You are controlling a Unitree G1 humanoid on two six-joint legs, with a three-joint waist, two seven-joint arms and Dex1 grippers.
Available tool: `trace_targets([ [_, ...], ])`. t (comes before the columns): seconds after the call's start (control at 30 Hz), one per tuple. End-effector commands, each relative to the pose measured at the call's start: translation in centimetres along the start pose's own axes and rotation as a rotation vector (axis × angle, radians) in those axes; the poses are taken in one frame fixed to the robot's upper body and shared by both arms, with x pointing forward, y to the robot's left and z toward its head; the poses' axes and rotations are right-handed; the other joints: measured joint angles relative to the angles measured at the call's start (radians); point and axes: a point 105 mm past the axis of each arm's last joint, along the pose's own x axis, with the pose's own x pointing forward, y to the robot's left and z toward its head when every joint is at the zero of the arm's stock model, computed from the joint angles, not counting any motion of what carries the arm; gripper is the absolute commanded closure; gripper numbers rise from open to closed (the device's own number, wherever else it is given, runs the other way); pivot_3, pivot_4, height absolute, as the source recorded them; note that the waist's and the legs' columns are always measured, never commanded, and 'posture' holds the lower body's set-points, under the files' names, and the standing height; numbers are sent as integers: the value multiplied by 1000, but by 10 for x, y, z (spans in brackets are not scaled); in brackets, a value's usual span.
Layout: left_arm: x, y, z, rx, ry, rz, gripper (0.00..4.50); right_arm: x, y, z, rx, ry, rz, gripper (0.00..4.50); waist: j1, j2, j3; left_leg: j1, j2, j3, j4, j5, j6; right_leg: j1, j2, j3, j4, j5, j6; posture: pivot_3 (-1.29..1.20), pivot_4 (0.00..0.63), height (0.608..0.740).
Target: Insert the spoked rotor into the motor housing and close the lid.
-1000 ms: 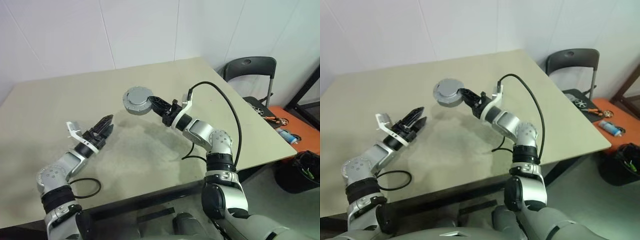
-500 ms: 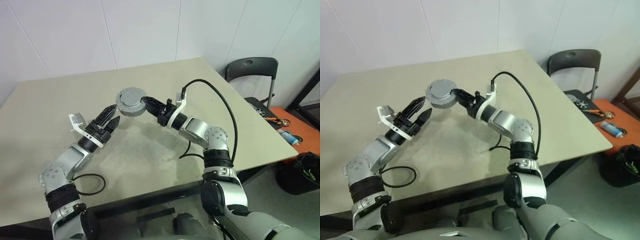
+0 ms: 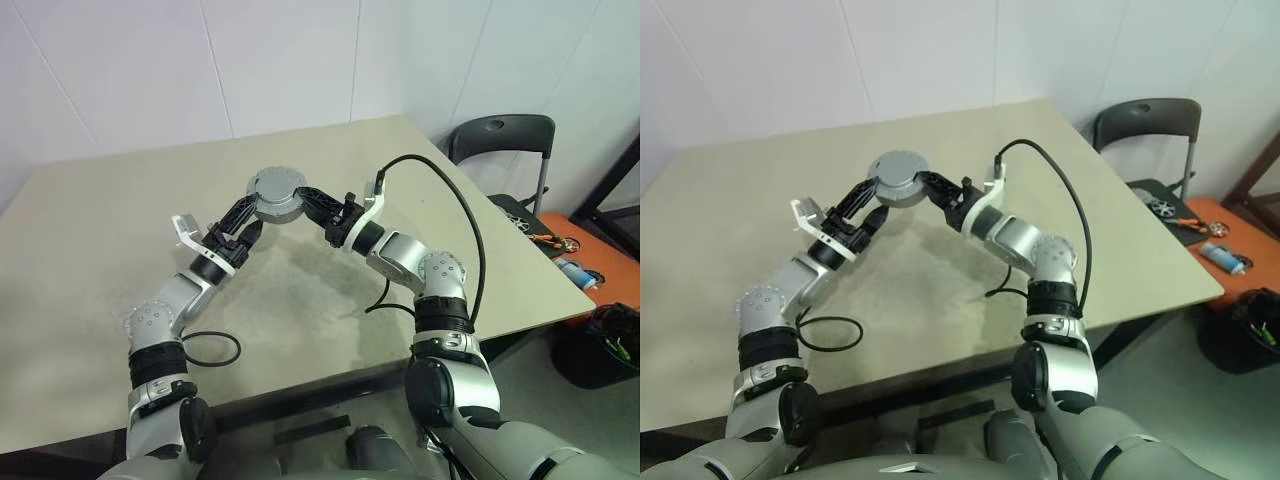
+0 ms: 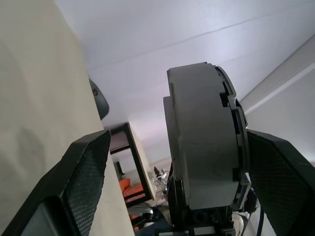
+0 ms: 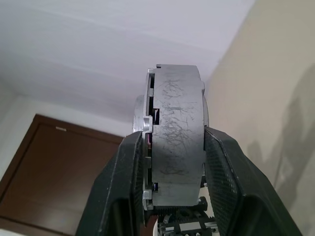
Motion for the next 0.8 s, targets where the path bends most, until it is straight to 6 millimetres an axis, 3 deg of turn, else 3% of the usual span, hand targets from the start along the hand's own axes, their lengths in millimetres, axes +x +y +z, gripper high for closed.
trace_targets([
  [0.03, 17, -23, -19, 14, 90, -95, 125, 13, 30, -10, -43, 63, 99, 3097, 1, 0, 0, 0, 0, 0, 0, 0, 0, 0, 0, 0, 0, 0, 0, 0, 0, 740],
  [0.17, 11, -31, -24, 15, 113, -127, 125, 12, 30, -10, -45, 66, 98, 3097, 2, 0, 0, 0, 0, 0, 1, 0, 0, 0, 0, 0, 0, 0, 0, 0, 0, 740],
  [0.43, -4, -34, -16, 40, 102, -115, 125, 12, 29, -13, -41, 77, 94, 3097, 4, 0, 0, 0, 0, 0, 2, 0, 0, 0, 0, 0, 1, 0, 0, 0, 0, 740],
  [0.53, -1, -36, -15, 43, 96, -123, 125, 13, 28, -14, -40, 82, 91, 3097, 6, 0, 0, 0, 0, 0, 2, 0, 0, 1, 0, 0, 1, 0, 0, 0, 0, 740],
  [0.8, 17, -17, -13, 13, 48, -61, 125, 14, 27, -15, -41, 85, 86, 3097, 4, 0, 0, 0, 0, 0, 2, 0, 0, 1, 0, 0, 1, 0, 0, 0, 0, 740],
])
